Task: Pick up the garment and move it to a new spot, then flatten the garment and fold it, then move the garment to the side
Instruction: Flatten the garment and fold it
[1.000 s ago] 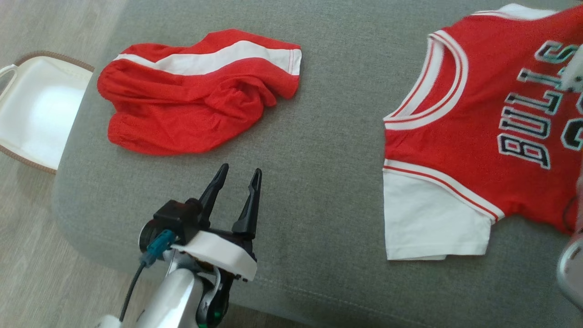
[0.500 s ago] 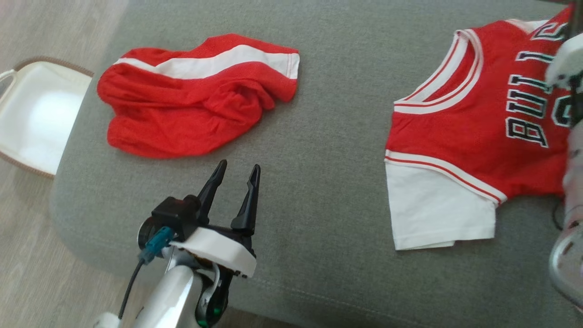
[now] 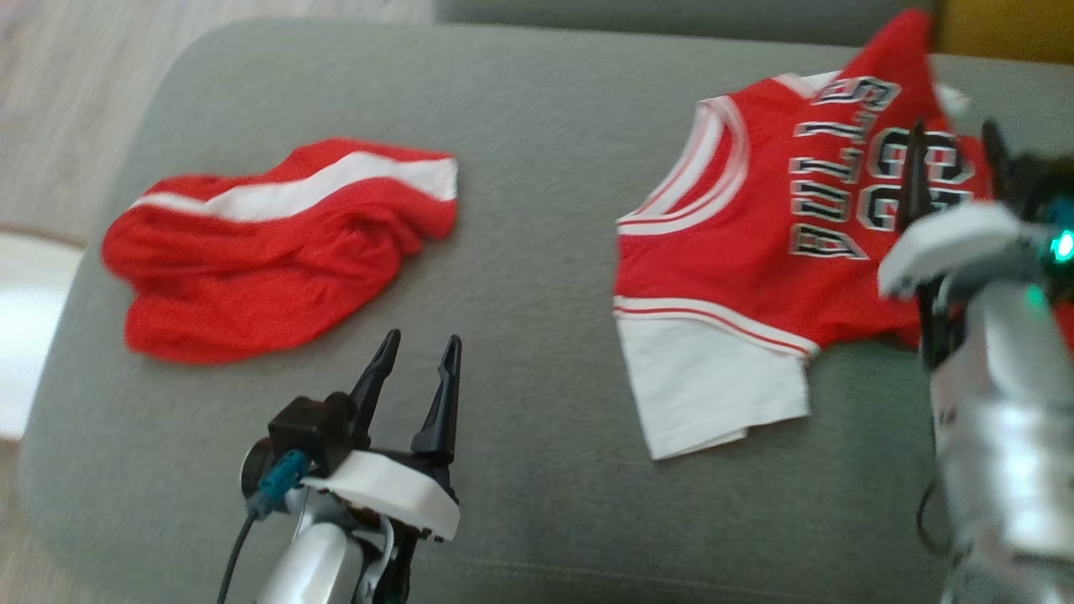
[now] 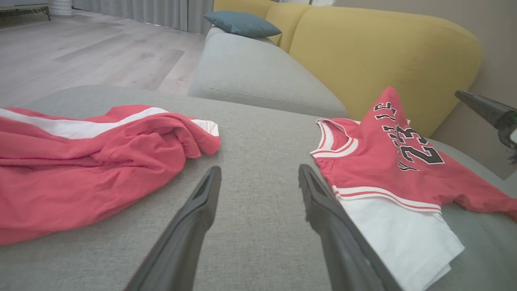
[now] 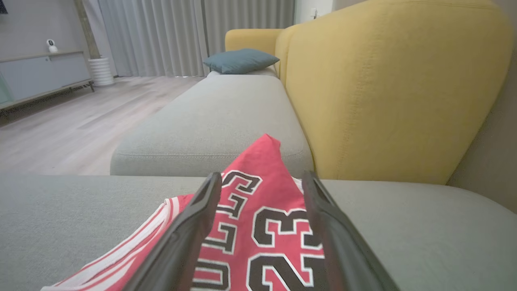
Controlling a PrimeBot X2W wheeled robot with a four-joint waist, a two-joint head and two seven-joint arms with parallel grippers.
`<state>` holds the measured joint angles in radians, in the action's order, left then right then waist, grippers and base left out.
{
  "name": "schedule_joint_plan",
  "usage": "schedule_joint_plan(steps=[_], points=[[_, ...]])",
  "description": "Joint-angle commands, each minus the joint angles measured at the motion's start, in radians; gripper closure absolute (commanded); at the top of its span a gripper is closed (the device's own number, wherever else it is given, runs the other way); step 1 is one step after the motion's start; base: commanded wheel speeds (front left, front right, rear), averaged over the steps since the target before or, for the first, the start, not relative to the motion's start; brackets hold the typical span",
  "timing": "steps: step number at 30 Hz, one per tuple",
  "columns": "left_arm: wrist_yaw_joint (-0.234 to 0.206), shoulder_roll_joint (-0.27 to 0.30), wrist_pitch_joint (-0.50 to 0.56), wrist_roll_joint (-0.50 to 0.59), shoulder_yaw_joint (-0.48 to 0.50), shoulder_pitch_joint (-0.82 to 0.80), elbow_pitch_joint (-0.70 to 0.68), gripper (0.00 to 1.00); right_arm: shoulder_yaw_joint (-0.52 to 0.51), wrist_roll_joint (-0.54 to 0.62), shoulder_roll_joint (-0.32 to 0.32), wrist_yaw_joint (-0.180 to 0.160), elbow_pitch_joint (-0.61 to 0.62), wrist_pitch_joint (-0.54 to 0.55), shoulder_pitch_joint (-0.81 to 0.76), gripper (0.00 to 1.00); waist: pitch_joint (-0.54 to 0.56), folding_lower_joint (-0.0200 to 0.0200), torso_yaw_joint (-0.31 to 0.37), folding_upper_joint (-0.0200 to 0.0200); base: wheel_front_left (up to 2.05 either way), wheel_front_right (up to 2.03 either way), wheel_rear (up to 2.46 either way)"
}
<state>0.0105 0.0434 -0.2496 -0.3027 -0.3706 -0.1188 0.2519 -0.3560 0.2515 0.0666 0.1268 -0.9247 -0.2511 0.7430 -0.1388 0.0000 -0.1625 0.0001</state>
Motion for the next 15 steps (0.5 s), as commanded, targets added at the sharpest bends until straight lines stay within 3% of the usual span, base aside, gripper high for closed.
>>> schedule_joint_plan(steps=[1, 7, 15], points=[[-0.004, 0.007, -0.012, -0.002, 0.04, -0.019, -0.039, 0.0, 0.052, -0.033, -0.015, 0.004, 0.047, -0.01, -0.019, 0.0, 0.05, 0.0, 0.055, -0.0001, 0.0, 0.0, 0.0], [-0.008, 0.007, -0.012, -0.016, 0.034, 0.008, -0.046, 0.0, 0.235, -0.285, -0.016, 0.004, 0.245, -0.01, -0.289, 0.0, 0.093, 0.0, 0.124, -0.0001, 0.0, 0.0, 0.0], [-0.013, 0.007, -0.012, -0.06, 0.014, 0.033, -0.034, 0.0, 0.312, -0.413, -0.016, 0.004, 0.413, -0.011, -0.533, 0.0, 0.112, 0.0, 0.203, -0.0001, 0.0, 0.0, 0.0]])
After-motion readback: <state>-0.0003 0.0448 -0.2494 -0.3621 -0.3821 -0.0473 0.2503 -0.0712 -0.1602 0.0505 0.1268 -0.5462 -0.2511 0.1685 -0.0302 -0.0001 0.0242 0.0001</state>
